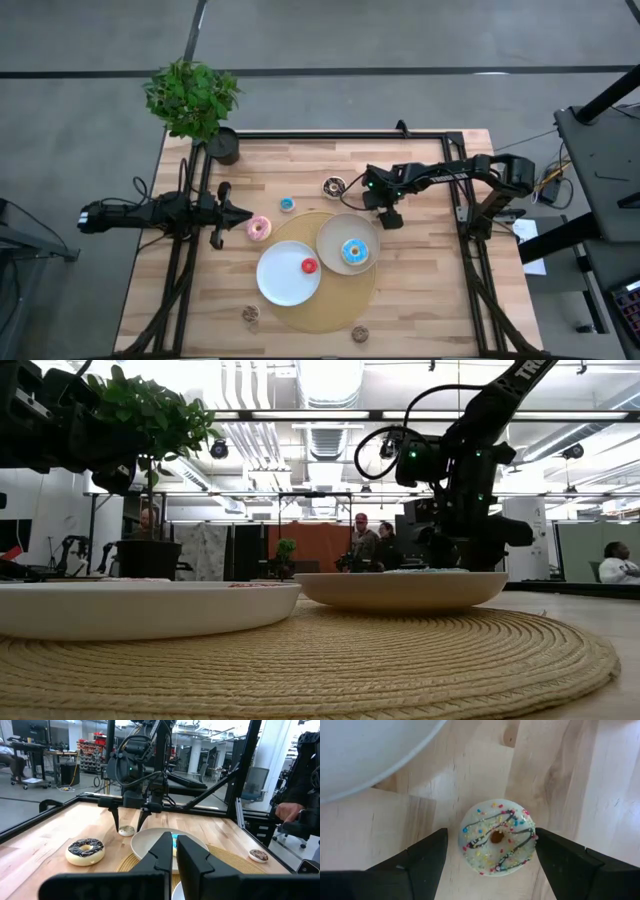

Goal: Pick & Place donuts
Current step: Put the small white donut on the white plate

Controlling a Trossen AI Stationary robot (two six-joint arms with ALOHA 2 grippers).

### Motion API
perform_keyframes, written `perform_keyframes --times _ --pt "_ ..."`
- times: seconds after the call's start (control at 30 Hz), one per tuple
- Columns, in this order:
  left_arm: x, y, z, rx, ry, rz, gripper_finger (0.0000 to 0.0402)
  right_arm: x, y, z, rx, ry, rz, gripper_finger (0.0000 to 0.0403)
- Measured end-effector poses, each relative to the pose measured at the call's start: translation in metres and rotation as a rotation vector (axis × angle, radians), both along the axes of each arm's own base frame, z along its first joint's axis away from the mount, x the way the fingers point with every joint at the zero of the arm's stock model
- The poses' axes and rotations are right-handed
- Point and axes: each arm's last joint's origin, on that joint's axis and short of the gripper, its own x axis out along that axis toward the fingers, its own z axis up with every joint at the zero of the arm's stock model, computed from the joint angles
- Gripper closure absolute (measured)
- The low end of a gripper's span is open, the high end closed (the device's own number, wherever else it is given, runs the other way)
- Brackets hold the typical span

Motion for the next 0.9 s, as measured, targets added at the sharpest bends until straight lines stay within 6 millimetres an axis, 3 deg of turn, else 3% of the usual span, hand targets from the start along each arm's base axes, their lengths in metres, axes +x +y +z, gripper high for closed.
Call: perform_keyframes --times 0.53,0.9 --pt "0.0000 0.0000 0.0000 0.000 0.000 0.000 0.0402 0.0002 0.0000 0.0000 -0.001 -0.002 0.000 0.0180" --pt "0.0000 0.0000 0.0002 0.000 -0.001 0.000 0.0402 0.0000 0.0000 0.0007 -0.001 -0.004 -0.001 0.0193"
